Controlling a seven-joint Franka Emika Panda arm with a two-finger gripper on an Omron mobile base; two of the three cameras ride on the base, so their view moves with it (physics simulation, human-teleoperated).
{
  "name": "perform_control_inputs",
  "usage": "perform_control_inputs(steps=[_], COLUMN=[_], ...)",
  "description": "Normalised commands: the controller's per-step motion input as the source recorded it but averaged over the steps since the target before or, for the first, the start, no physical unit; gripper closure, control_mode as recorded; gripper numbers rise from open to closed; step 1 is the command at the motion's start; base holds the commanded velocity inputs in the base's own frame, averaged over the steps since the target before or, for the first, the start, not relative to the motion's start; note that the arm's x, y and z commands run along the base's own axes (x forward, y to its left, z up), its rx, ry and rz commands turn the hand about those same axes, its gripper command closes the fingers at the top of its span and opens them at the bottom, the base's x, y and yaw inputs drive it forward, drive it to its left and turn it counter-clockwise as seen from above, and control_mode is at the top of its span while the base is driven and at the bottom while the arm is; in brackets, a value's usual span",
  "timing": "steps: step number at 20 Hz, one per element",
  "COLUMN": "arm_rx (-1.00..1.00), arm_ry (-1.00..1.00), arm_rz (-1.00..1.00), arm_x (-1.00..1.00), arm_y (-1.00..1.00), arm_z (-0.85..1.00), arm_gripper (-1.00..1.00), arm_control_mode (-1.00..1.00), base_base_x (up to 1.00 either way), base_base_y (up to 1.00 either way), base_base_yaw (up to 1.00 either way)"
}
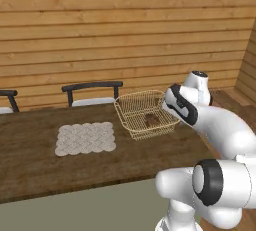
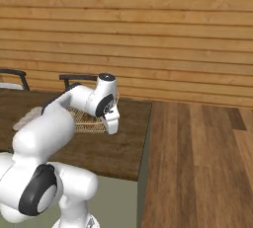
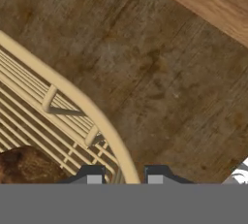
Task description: Open the cabinet, pick up the bread from the cabinet and place it in the basket. Then move the basket to the dining counter.
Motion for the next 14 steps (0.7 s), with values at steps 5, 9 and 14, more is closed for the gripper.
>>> perform_control_inputs(steps=[5,9,14], arm_rx=[0.0,0.0,0.01], arm_ry=[0.06,0.0,-0.01], arm_rz=[0.0,0.0,0.0], arm_x=[0.59,0.32,0.41], arm_y=[-0.09,-0.01,-0.15], arm_z=[-0.59,-0.64,-0.63], arm_gripper=[1.0,1.0,1.0], arm_control_mode=[-1.0,-1.0,-1.0], base_base_x=[0.0,0.0,0.0], base_base_y=[0.0,0.0,0.0], base_base_yaw=[0.0,0.0,0.0])
